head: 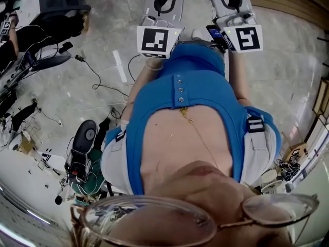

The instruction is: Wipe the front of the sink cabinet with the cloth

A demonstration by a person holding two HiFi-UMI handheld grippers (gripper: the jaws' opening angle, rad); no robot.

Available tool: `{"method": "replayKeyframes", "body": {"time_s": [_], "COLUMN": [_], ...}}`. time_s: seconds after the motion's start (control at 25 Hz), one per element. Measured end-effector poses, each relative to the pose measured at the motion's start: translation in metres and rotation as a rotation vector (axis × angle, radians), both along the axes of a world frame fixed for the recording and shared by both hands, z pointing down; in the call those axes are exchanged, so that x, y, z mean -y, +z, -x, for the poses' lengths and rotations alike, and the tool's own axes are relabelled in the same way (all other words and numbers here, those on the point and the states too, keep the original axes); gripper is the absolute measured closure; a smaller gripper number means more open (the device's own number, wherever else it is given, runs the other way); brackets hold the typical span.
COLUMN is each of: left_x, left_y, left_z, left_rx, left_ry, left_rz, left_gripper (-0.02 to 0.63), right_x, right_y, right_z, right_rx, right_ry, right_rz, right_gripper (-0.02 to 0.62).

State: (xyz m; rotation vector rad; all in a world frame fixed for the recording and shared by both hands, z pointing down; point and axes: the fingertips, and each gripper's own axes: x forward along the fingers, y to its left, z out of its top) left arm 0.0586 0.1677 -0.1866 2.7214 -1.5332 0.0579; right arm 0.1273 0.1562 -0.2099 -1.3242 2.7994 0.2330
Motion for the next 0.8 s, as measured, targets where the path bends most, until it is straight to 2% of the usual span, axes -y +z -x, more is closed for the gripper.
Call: {"method": "replayKeyframes", "body": {"time_s": [0.16,0.4,0.56,0.8], "left_x": [-0.001,-0.006,-0.014,-0.032], "left_y": [-0.004,-0.006,-0.001,0.0], "left_z": [-0.025,-0.052,-0.067,-0.081], "left_rx": [0.005,0.003,-0.008,0.001], "left_ry": [-0.02,-0.065,-0.096,-0.124], "left_rz": [-0.012,-0.017,-0.002,-0.023], "left_gripper": [0.604,0.604,0.604,0.605], "right_x": [0.004,-0.001,-0.015,-0.033], "right_y": [-0.003,0.002,0.0,0.005], "right_z": [-0.024,-0.037,-0.043,-0.055], "right_rx": [-0.014,-0.061,-0.072,-0.082], "right_ry": [-0.022,-0.127,-0.181,-0.181], "right_rz": [-0.009,0.017,-0.007,-0.013], "right_gripper": [0.543,0.543,0.543,0.541]}}
